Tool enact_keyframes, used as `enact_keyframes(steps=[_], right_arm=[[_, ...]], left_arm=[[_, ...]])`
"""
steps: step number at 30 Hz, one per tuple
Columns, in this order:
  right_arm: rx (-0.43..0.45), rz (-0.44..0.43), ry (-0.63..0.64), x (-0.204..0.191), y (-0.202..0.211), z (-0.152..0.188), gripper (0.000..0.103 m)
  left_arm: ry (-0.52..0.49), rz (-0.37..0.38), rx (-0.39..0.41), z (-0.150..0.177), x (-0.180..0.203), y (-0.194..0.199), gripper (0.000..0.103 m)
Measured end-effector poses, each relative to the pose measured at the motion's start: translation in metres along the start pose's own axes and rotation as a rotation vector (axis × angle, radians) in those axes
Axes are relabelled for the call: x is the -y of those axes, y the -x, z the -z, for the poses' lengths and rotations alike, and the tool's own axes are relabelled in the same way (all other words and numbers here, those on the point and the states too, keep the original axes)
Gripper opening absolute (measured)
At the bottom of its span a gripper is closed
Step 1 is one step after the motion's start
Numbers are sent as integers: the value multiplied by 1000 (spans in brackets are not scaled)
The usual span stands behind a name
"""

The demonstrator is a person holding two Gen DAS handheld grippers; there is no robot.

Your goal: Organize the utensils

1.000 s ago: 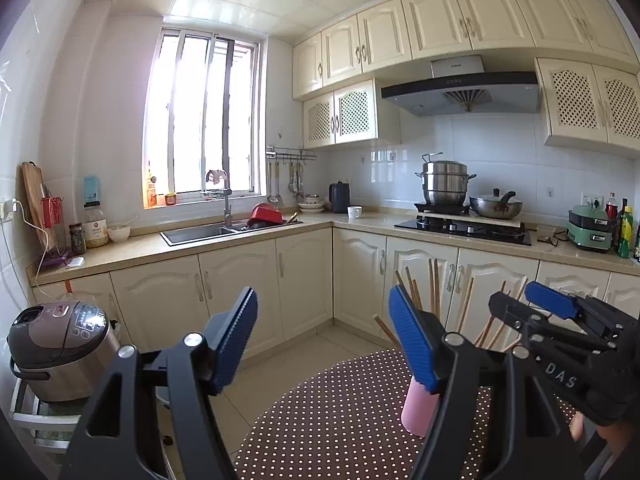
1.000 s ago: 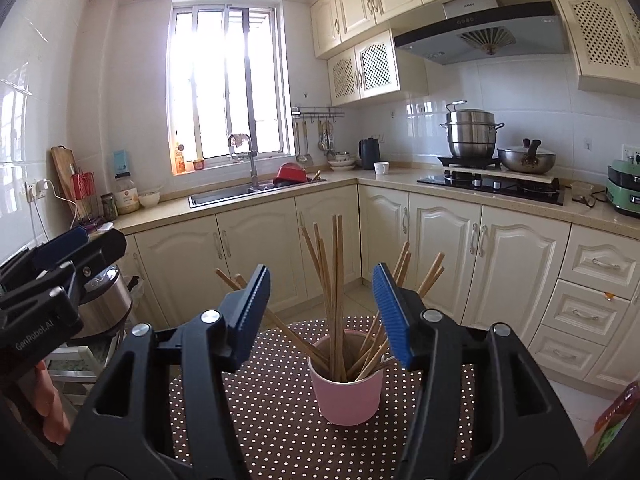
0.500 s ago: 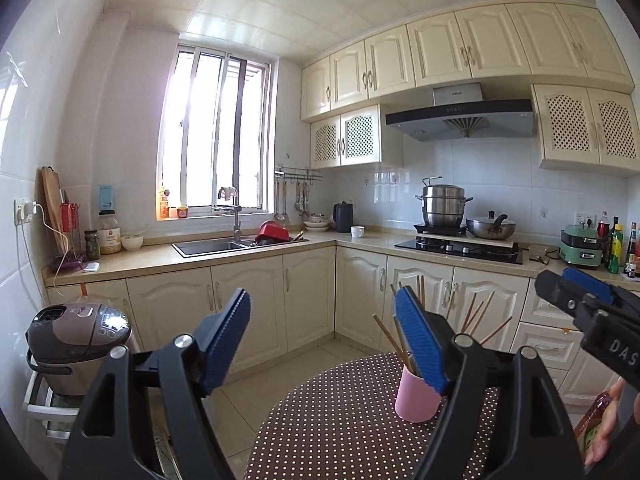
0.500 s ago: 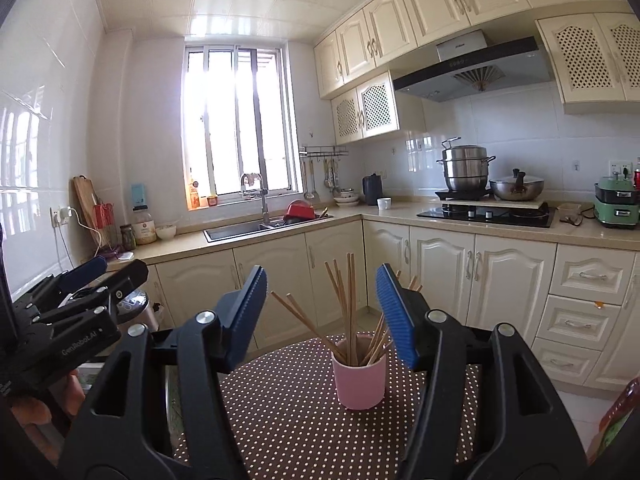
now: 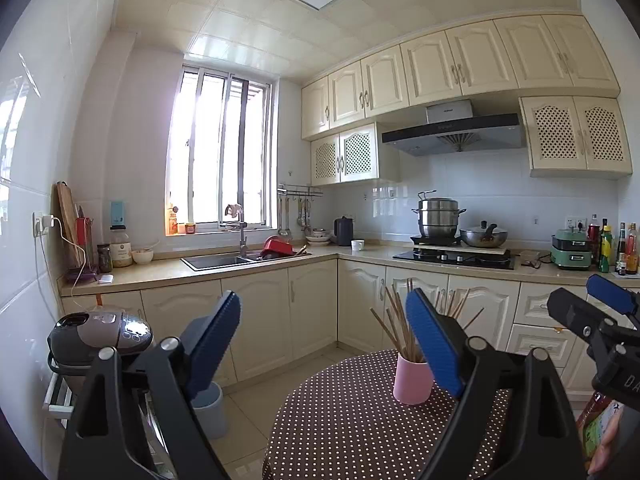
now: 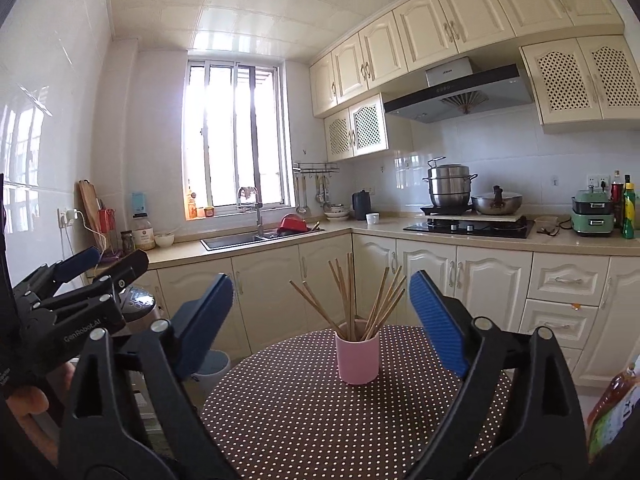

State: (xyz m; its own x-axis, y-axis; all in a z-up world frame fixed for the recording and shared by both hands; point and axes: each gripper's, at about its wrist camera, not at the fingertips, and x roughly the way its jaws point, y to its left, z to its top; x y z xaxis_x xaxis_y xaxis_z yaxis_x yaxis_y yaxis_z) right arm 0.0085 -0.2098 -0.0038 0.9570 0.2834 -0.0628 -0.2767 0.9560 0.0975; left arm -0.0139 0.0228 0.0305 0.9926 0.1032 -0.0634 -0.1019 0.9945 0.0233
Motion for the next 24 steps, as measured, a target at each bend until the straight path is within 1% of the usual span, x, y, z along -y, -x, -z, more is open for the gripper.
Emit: enact_keyframes(steps=[1,5,10,13,18,24], right_arm=[[4,-4,-4,-1,4,0,93],[14,18,-5,-5,15,4,95],[30,22,10,-12,22,4,97],[39,28,34,-18,24,2,97],[44,27,54,-25,24,1,97],[54,51,88,-33,24,2,97]], left_arm=[[-2,3,1,0,0,5,84],[-12,-3,15,-2,-2,18,86],[-16,-3,32,0,-2,28,88],[-33,-22,42,2,0,31,89],[-20,-9,31,3,-2,28,90],[2,6,23,5,-5,21,90]])
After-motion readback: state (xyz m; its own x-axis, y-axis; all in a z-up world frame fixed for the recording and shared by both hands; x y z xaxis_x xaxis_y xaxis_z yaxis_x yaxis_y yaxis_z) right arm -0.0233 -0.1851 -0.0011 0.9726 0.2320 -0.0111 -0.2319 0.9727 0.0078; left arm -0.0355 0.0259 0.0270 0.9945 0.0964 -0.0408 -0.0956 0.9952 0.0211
